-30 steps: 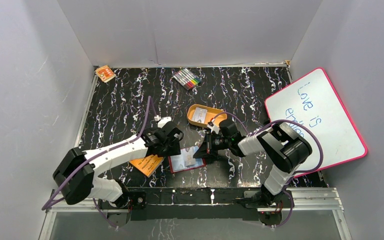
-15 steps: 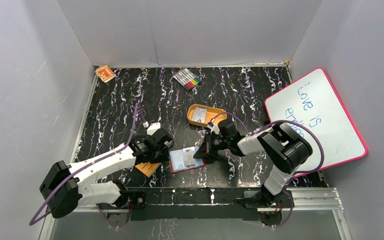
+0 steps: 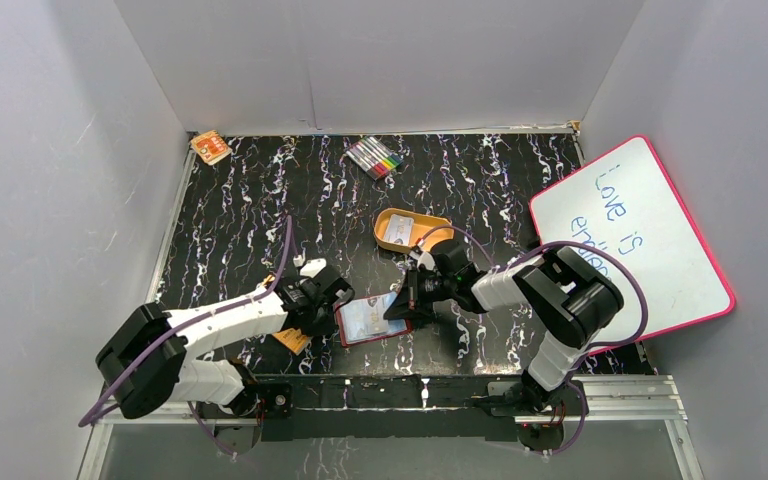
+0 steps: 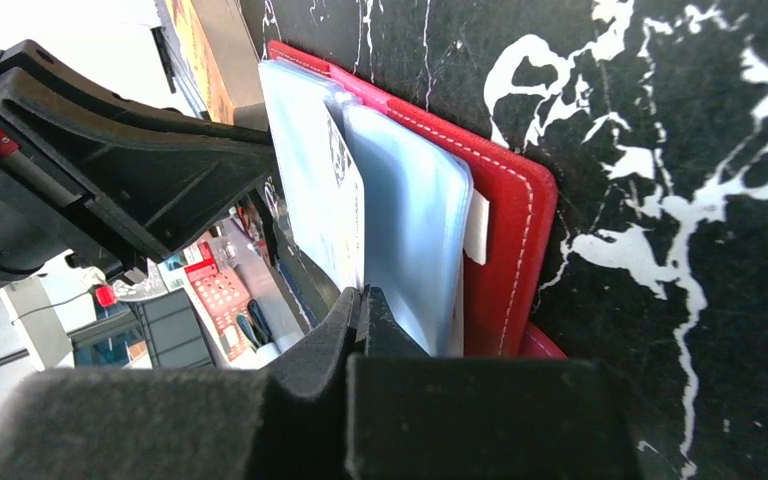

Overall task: Put the credit cards into the card holder
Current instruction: Insert the credit card into the card holder.

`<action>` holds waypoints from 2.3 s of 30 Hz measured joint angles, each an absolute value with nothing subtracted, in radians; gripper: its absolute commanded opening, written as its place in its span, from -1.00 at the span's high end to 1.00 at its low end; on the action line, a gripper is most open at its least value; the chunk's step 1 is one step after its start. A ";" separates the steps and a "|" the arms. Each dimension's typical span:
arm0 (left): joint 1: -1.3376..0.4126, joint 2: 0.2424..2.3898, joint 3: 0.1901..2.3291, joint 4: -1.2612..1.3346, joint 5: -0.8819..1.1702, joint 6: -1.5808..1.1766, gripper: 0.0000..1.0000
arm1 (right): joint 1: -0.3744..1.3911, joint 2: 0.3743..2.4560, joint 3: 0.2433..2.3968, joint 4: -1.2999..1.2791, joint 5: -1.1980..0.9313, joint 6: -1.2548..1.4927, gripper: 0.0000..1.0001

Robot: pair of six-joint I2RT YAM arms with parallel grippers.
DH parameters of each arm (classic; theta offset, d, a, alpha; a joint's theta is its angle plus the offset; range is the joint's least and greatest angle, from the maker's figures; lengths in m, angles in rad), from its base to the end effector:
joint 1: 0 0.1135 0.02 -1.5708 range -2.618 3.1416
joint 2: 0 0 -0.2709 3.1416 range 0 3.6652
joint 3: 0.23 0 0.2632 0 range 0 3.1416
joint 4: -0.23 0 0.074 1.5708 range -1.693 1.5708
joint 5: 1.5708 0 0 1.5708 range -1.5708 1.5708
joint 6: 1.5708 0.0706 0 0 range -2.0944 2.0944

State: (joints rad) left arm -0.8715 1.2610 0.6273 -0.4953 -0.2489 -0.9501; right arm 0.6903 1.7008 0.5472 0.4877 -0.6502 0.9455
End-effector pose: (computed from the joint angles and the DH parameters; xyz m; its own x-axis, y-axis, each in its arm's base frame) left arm 0.1680 -0.1727 0.1394 -0.8866 -0.1707 -0.4298 -0.0814 0.9725 -0.2183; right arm 0.2166 0.2343 0.0917 -0.9873 0.0216 -0.1571 -0.1253 0.5008 0.8565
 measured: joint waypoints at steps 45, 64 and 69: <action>-0.867 1.317 0.627 -0.373 -0.196 -0.944 0.94 | 0.812 1.775 0.624 0.476 -0.598 0.995 1.00; -0.866 1.296 0.607 -0.351 -0.193 -0.962 0.92 | 0.857 1.672 0.576 0.450 -0.466 1.087 0.12; -0.866 1.294 0.607 -0.352 -0.194 -0.963 0.91 | 0.859 1.575 0.603 0.304 -0.432 1.041 -0.13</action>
